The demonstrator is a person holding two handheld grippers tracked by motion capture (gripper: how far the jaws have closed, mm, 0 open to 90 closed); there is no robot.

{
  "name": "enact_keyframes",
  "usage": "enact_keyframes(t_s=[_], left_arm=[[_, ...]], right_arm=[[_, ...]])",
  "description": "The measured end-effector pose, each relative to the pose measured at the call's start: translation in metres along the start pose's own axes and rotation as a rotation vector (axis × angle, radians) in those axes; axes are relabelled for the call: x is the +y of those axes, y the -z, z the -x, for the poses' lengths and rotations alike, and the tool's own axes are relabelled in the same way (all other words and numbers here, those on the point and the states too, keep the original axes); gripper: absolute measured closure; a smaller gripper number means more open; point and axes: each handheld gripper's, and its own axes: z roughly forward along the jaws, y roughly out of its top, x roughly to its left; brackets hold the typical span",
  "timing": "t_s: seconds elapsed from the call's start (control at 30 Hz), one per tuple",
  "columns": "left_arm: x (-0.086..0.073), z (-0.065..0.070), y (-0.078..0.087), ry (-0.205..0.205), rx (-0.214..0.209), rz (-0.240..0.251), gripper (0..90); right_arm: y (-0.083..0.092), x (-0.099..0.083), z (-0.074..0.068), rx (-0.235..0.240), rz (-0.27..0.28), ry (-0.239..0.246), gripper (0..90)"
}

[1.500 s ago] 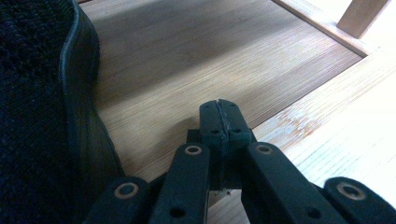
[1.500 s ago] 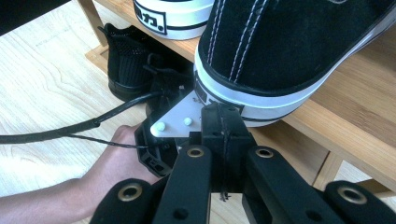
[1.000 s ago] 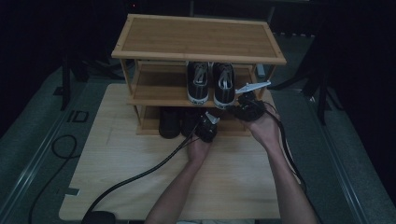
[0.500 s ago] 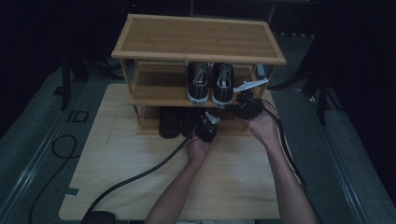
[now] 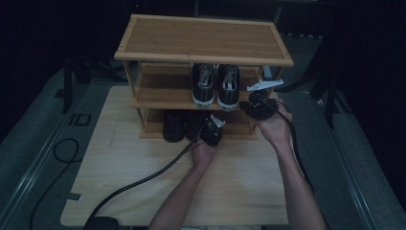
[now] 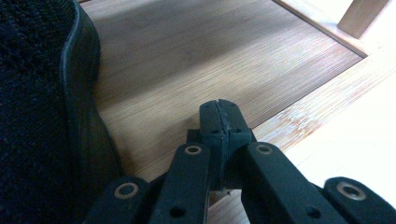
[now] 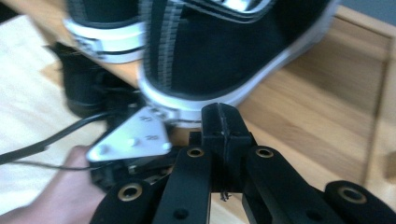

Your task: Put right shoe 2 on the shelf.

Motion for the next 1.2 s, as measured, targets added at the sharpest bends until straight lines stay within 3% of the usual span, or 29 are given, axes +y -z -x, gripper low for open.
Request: enact_keyframes(t_s=[0.13, 0.37, 0.77, 1.2], left_arm=[[0.0, 0.0, 0.0, -0.003, -0.002, -0.001, 90.0], [0.0, 0.0, 0.0, -0.002, -0.003, 0.002, 90.0], [0.0, 0.0, 0.0, -0.006, -0.007, 0.0, 90.0], [0.0, 0.0, 0.0, -0.009, -0.003, -0.001, 90.0]], right_arm=[[-0.01, 0.002, 0.003, -0.063, -0.012, -0.003, 90.0], [-0.029, 0.006, 0.01, -0.103, -0.015, -0.03, 90.0], [-0.033, 0.011, 0.006, -0.061, -0.009, -0.03, 90.0], [-0.037, 0.014, 0.008, -0.074, -0.001, -0.031, 90.0]])
